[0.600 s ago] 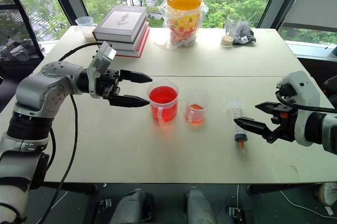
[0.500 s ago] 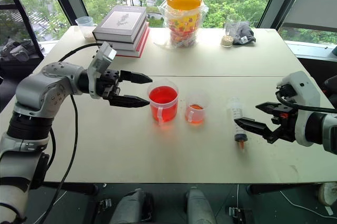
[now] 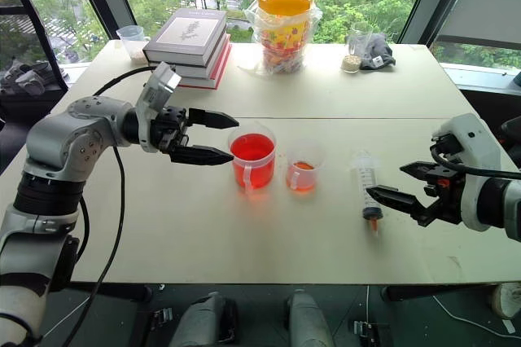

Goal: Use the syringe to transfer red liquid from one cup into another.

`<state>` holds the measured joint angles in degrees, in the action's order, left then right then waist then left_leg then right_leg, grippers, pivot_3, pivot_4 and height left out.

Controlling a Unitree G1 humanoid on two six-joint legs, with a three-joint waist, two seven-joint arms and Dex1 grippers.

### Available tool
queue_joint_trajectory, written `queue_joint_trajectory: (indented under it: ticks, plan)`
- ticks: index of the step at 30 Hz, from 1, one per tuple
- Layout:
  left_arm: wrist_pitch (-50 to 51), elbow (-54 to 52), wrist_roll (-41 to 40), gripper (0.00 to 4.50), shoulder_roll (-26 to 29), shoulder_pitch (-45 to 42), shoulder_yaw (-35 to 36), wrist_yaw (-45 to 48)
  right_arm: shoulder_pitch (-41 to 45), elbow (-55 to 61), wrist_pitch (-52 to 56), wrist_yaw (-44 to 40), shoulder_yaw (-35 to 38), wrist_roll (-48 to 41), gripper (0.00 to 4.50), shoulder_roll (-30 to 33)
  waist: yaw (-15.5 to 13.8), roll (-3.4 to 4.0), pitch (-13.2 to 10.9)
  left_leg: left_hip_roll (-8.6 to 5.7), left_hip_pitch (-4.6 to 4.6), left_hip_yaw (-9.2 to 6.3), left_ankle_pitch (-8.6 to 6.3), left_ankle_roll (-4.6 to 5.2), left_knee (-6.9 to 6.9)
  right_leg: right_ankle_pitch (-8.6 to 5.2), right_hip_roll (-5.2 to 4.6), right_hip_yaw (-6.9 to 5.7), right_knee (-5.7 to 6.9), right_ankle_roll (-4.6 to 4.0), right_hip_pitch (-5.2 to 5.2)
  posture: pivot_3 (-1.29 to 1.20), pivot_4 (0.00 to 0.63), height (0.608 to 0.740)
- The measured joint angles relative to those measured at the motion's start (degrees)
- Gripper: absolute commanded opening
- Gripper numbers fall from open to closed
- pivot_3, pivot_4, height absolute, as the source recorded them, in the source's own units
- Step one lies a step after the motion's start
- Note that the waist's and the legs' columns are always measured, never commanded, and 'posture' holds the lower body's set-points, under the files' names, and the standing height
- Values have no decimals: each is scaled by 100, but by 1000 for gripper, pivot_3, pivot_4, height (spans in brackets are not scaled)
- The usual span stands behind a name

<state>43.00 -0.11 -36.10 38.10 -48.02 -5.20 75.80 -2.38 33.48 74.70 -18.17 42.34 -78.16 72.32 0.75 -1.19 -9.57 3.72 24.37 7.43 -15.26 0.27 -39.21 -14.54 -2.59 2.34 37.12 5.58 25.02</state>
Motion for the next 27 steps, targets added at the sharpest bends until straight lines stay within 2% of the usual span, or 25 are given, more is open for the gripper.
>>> queue_joint_trajectory:
  ticks: [12,19,24,27]
  plan:
    - [-220,69,62,4500,-98,0,-17,36,111,-142,6,-364,-50,441,4421,44,3,0,0,0,0,0,0,0,0,-1,0,0,0,-1,0,0,150,740]
    - [-373,251,177,4500,-132,-35,-77,125,397,-342,146,-431,-329,560,4421,121,1,0,0,-1,0,1,0,0,0,-2,0,0,0,-4,0,0,150,740]
    - [-482,350,253,4500,-183,-178,-107,247,1557,-1066,499,-246,-1537,578,4421,422,31,1,0,0,-2,7,0,0,0,-7,-1,4,1,-16,6,0,150,740]
    - [-561,427,312,4500,-261,-232,-190,293,2890,-1920,1047,75,-2550,750,4421,64,46,0,0,1,2,12,0,0,0,-6,0,10,0,-19,15,0,150,740]
